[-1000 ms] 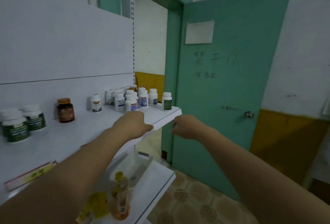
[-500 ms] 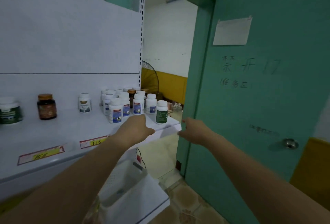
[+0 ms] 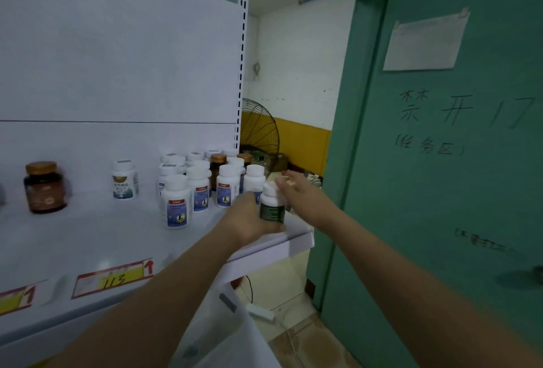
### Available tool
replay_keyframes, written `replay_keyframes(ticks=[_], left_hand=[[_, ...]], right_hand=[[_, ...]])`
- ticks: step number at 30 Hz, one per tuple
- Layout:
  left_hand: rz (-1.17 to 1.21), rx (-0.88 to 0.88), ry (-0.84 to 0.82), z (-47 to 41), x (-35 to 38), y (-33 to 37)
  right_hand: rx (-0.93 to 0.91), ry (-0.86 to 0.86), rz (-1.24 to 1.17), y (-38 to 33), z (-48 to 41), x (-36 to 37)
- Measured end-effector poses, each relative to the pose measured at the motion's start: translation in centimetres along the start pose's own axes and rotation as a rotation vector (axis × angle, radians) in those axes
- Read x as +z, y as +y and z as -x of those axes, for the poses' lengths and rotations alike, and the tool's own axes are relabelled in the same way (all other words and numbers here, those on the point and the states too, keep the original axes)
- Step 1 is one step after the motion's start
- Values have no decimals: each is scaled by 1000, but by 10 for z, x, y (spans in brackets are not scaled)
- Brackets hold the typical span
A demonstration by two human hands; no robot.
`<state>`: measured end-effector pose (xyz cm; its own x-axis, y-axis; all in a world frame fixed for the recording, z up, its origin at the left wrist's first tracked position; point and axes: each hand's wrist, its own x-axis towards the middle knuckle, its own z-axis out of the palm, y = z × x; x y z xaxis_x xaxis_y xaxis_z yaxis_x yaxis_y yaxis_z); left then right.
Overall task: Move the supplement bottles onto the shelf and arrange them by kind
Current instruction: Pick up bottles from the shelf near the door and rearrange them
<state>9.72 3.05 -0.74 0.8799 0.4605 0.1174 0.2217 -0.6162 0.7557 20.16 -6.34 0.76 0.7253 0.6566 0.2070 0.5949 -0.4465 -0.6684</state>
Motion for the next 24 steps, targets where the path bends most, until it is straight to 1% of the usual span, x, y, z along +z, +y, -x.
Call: replay_keyframes(ticks=[2, 6, 8, 11, 15, 16, 18, 20, 22, 24], left_hand=[[18, 14, 28, -13, 7, 1], [11, -23, 102, -38, 16, -4], [56, -71, 128, -45, 15, -7], [108, -162, 194, -50, 4, -17], [181, -248, 295, -52, -9, -29], [216, -257, 316, -50, -10, -30], [359, -264, 346, -47, -11, -27], [510, -270, 397, -42, -11, -22], [581, -265, 469, -39, -14, -15], [622, -245, 489, -33, -19, -3]], right_hand=[[16, 29, -59, 1, -17, -5], [10, 23, -23, 2, -55, -7], [13, -26, 1, 5, -74, 0], [-38, -132, 8, 5, -92, 18], [-120, -211, -256, 4, -102, 41], [-122, -219, -312, 7, -107, 45], [-84, -243, -401, 13, -113, 48], [-55, -257, -519, 13, -112, 42], [-50, -259, -651, 11, -111, 28], [-78, -294, -761, 8, -108, 13]])
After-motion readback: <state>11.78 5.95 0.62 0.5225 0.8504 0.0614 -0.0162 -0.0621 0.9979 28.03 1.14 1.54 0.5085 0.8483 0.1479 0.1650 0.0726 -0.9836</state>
